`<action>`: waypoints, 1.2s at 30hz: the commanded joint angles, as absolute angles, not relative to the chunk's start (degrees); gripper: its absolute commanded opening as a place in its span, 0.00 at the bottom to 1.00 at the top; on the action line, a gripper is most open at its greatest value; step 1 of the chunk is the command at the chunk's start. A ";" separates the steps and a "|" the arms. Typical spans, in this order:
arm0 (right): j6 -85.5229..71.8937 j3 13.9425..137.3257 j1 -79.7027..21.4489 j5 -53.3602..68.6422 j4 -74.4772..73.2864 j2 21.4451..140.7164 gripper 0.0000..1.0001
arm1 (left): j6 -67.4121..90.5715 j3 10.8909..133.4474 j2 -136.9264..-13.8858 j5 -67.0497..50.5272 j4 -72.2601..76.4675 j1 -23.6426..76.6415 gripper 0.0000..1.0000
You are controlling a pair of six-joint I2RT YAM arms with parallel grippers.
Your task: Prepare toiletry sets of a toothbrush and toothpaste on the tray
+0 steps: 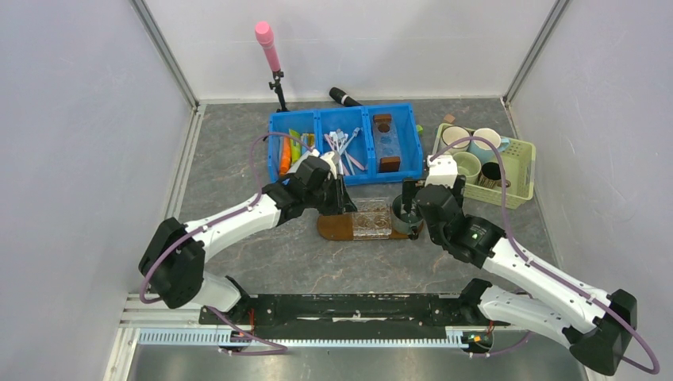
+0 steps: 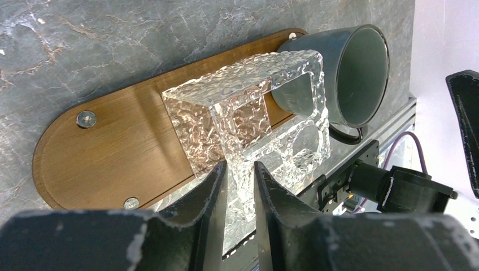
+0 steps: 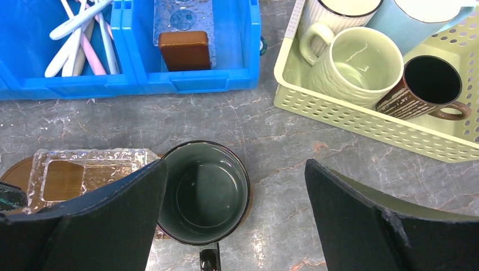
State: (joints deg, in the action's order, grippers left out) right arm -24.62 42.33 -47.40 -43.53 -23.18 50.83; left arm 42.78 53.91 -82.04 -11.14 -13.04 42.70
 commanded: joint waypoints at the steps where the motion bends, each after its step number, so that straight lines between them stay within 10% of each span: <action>1: -24.75 45.11 -47.35 -43.70 -21.93 51.48 0.98 | 44.75 53.61 -83.64 -14.28 -9.57 42.41 0.28; 36: -23.56 45.59 -47.29 -43.45 -22.32 51.33 0.98 | 54.52 45.15 -79.78 -7.12 1.50 41.31 0.02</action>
